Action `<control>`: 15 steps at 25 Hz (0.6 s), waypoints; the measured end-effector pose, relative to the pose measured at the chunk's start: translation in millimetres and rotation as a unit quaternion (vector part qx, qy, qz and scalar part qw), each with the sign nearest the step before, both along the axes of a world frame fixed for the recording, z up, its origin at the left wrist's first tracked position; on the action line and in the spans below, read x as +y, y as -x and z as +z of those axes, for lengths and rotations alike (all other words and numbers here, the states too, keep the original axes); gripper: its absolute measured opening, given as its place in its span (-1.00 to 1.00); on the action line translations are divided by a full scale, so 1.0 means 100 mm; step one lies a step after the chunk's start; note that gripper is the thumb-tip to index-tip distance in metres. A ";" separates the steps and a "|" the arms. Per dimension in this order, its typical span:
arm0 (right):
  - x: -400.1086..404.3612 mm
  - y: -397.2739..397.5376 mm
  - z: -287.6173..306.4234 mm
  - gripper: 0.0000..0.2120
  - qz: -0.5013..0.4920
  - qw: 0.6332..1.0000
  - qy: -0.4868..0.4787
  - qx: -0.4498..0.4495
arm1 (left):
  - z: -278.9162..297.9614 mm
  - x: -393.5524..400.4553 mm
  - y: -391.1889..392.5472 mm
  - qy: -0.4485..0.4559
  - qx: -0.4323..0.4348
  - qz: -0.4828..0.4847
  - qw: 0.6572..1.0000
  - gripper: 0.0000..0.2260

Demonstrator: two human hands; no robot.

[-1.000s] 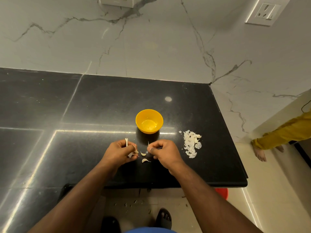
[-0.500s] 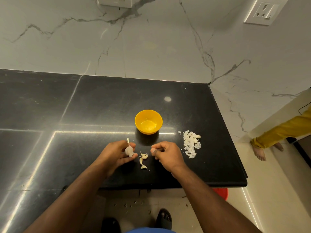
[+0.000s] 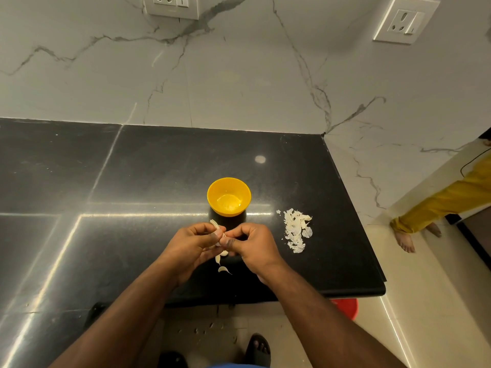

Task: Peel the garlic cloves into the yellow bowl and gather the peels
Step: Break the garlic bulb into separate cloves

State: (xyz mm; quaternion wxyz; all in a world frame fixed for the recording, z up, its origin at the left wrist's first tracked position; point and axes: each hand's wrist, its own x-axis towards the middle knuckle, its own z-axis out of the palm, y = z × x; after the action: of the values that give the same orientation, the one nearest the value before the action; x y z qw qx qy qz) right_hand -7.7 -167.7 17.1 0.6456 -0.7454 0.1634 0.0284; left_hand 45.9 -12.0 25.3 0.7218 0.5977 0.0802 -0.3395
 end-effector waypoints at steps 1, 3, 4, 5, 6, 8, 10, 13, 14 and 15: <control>-0.02 -0.01 0.00 -0.92 -0.005 1.000 -0.020 0.003 | 0.00 -0.01 0.00 0.004 0.001 0.000 1.000 -0.89; -0.05 -0.02 -0.01 -0.95 -0.009 0.998 -0.056 0.004 | 0.02 -0.04 -0.01 0.016 0.001 -0.004 1.000 -0.90; -0.06 -0.02 -0.01 -0.95 -0.016 0.997 -0.072 0.007 | 0.03 -0.06 -0.01 0.021 0.000 -0.006 1.000 -0.90; -0.08 -0.03 0.00 -0.95 -0.030 0.996 -0.087 0.014 | 0.03 -0.08 -0.01 0.021 -0.001 -0.004 1.000 -0.88; -0.10 -0.03 0.00 -0.95 -0.047 0.994 -0.093 0.023 | 0.03 -0.09 -0.01 0.015 -0.001 0.000 1.000 -0.87; -0.19 -0.03 -0.03 -0.99 -0.060 0.997 -0.043 0.035 | 0.01 -0.08 -0.02 -0.010 -0.010 0.002 1.000 -0.86; -0.26 0.01 -0.09 -0.93 -0.031 0.995 0.080 0.055 | -0.01 -0.03 -0.04 -0.028 -0.015 0.002 0.999 -0.85; -0.19 0.06 -0.19 -0.89 0.030 0.980 0.183 0.074 | -0.07 0.02 -0.08 -0.026 0.008 0.007 1.000 -0.81; -0.14 0.07 -0.18 -0.88 0.047 0.978 0.194 0.067 | -0.08 0.02 -0.09 -0.016 0.020 0.012 1.000 -0.80; -0.11 0.06 -0.17 -0.87 0.053 0.976 0.201 0.057 | -0.09 0.02 -0.10 -0.007 0.030 0.019 0.999 -0.80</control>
State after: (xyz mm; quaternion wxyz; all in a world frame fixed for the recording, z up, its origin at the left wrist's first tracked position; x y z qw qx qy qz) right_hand -13.4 -179.0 -0.3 0.4694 -0.8649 0.1625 0.0716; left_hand 55.5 -9.9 16.1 0.7211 0.5905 0.1158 -0.3433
